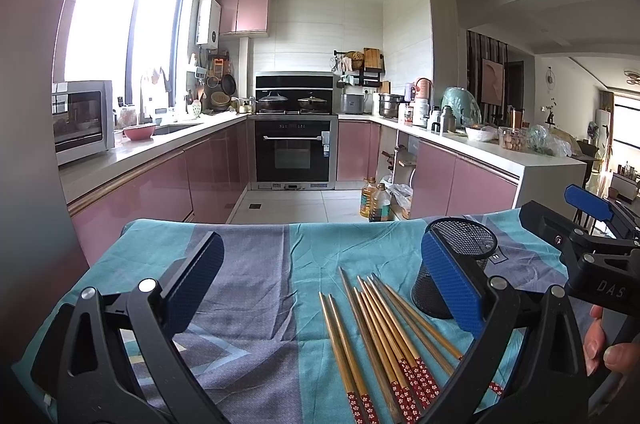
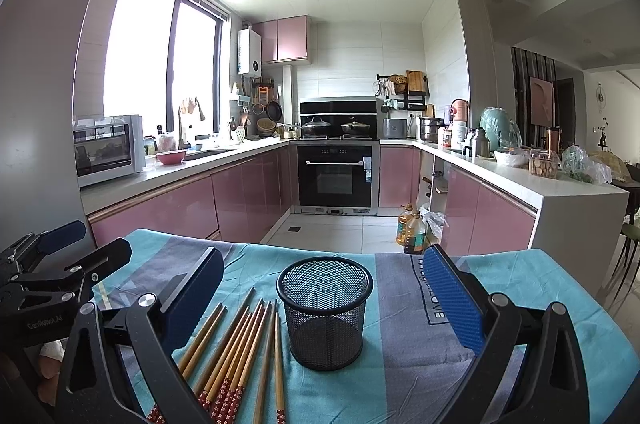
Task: Organize utensils
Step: 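Lower the left tool onto one bamboo chopstick and close it while the right tool grasps another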
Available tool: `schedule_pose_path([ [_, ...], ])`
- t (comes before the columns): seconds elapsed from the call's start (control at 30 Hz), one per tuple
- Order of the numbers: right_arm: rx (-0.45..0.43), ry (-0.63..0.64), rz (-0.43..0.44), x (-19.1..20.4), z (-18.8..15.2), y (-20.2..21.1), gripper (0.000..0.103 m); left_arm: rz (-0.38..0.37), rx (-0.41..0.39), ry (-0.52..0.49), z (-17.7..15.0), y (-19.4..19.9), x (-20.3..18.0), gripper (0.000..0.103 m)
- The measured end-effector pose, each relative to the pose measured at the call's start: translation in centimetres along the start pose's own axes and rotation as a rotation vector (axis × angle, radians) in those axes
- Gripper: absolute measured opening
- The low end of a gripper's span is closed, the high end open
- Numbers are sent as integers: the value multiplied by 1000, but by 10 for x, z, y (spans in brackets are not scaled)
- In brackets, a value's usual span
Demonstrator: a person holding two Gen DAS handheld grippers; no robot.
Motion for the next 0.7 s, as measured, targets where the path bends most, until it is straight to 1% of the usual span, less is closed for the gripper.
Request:
schedule_pose_path([
  [0.23, 25, -5, 12, -2, -7, -5, 97, -6, 14, -11, -2, -4, 2, 97],
  [0.37, 91, -11, 36, -3, -20, -14, 97, -17, 45, -19, -6, -10, 5, 97],
  [0.47, 158, -33, 65, -7, -34, -21, 97, -25, 91, -35, -13, -18, 10, 97],
  [0.5, 194, -36, 70, -9, -41, -25, 96, -25, 107, -40, -17, -21, 11, 97],
  [0.53, 227, -34, 70, -9, -48, -29, 94, -32, 133, -47, -21, -25, 13, 97],
  [0.57, 265, -31, 68, -10, -56, -33, 91, -38, 156, -52, -25, -29, 13, 94],
  [0.6, 296, -29, 72, -9, -62, -36, 87, -47, 183, -58, -30, -34, 15, 92],
  [0.63, 332, -30, 78, -9, -70, -40, 82, -54, 209, -66, -34, -38, 14, 89],
  [0.67, 371, -30, 83, -8, -78, -46, 80, -59, 238, -76, -39, -43, 14, 85],
  [0.7, 403, -32, 92, -7, -85, -50, 71, -61, 261, -88, -44, -47, 13, 83],
])
Point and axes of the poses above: each gripper's, at about its wrist camera, not at the fingertips, and y roughly against the way its jaws point, x to its left, z to its top, the point moved 6 cm from there along -y, roughly the way its jaws point, and after that the axes turned 10 degrees about z, right-handed, at the moved point
